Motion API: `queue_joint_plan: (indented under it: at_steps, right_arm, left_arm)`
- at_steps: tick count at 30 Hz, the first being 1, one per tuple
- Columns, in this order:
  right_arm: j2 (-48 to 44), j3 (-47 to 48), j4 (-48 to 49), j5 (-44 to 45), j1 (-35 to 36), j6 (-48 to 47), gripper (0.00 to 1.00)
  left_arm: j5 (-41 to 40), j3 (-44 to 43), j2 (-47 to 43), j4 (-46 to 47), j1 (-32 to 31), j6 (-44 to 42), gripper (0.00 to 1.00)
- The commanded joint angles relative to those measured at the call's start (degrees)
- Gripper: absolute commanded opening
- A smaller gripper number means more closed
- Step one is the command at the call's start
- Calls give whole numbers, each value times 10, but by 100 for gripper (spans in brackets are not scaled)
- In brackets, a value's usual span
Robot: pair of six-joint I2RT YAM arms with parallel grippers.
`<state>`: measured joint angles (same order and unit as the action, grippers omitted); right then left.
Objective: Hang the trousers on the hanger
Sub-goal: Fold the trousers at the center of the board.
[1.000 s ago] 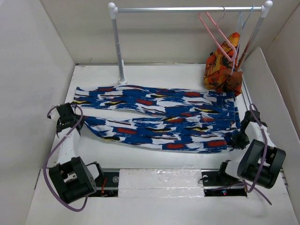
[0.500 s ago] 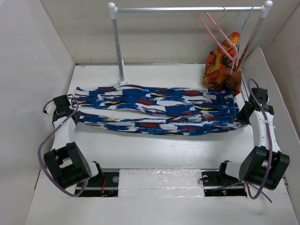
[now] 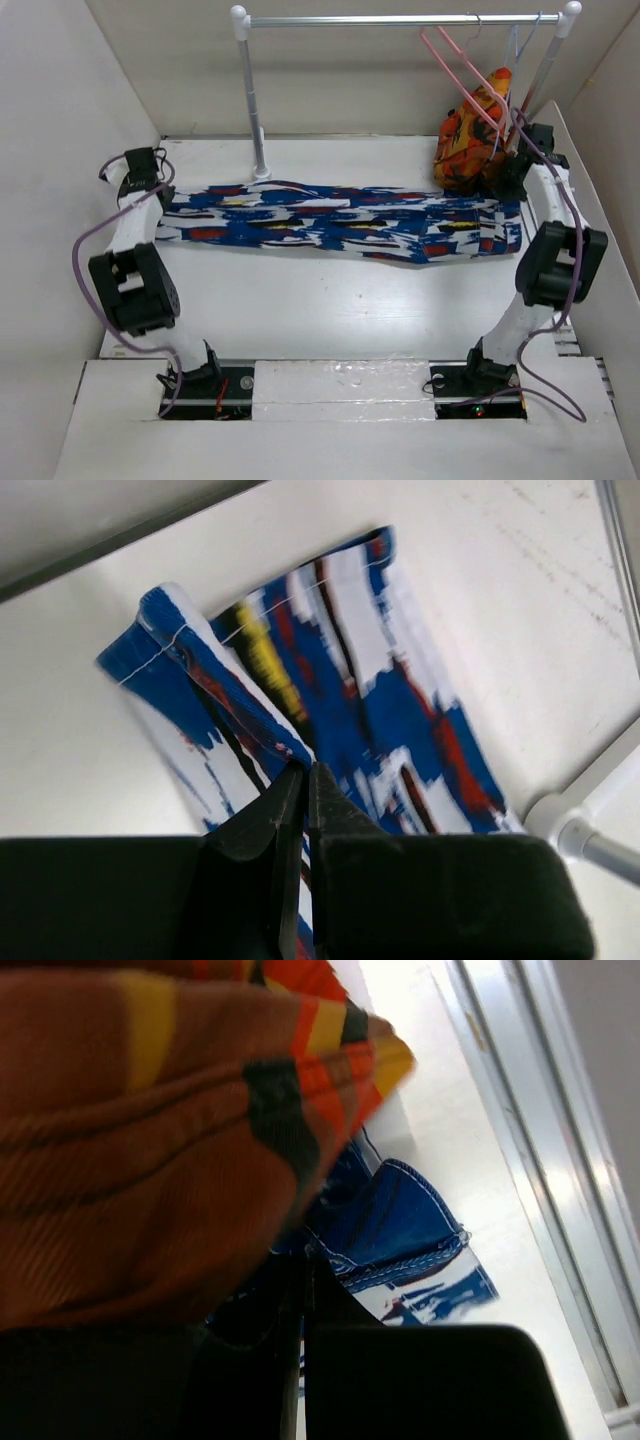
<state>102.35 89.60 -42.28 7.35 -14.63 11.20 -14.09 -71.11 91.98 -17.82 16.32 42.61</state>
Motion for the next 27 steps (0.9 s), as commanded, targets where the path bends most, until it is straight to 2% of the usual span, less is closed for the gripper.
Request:
queue_joint_plan:
  at_steps: [1, 2, 3, 4, 5, 6, 7, 8, 9, 10, 14, 15, 17, 18, 19, 21, 22, 24, 25, 26, 27]
  right_arm:
    - [46, 80, 63, 23, -12, -29, 0]
    - [70, 93, 65, 16, -17, -28, 0]
    - [79, 104, 66, 13, -17, -23, 6]
    - [87, 111, 80, 7, -17, -21, 18]
    - [97, 119, 85, 1, -17, -21, 27]
    - [100, 122, 91, -5, -17, -20, 40]
    - [100, 122, 105, -15, -17, -21, 48]
    - [98, 117, 108, -21, -17, -20, 54]
    - [90, 110, 113, -45, -23, -20, 64]
    - [83, 103, 116, -50, -23, -22, 67]
    - [38, 62, 111, -68, -37, -29, 70]
    - [-5, 15, 119, -91, -37, -28, 70]
    - [-61, -52, 156, -125, -52, -22, 66]
    - [-118, -122, 167, -129, -52, -11, 52]
    - [-147, -161, 192, -141, -52, -4, 39]
    - [-194, -237, 214, -159, -58, 19, 0]
    - [-234, -306, 234, -175, -58, 23, 0]
    - [-261, -363, 248, -193, -58, 29, 0]
    - [-277, -409, 268, -212, -58, 31, 7]
    - [-280, -429, 279, -222, -58, 33, 21]
    - [-276, -445, 293, -239, -65, 36, 44]
  left_arm:
    - [-92, -93, 73, 24, 6, -31, 0]
    - [-68, -137, 116, 31, 6, -48, 0]
    - [-62, -161, 139, 24, 6, -52, 0]
    - [-45, -190, 190, -7, 0, -55, 10]
    - [-36, -252, 213, -30, 0, -63, 12]
    - [-33, -282, 234, -54, 0, -74, 13]
    - [-26, -305, 252, -64, -8, -86, 17]
    - [-18, -313, 248, -56, -15, -99, 24]
    - [18, -297, 215, -19, -15, -106, 53]
    - [34, -274, 201, -2, -15, -110, 59]
    - [36, -262, 156, -12, -22, -121, 65]
    - [30, -251, 141, -18, -22, -123, 65]
    - [21, -150, 69, 7, -22, -119, 62]
    - [24, -108, 41, 23, -22, -114, 62]
    - [41, -21, -10, 46, -22, -98, 61]
    - [62, 56, -50, 66, -9, -83, 62]
    - [82, 120, -76, 94, -2, -71, 62]
    - [104, 155, -76, 115, 13, -68, 62]
    - [108, 150, -55, 106, 13, -66, 62]
    - [112, 142, -40, 99, 13, -65, 62]
    - [120, 133, -25, 96, 13, -64, 62]
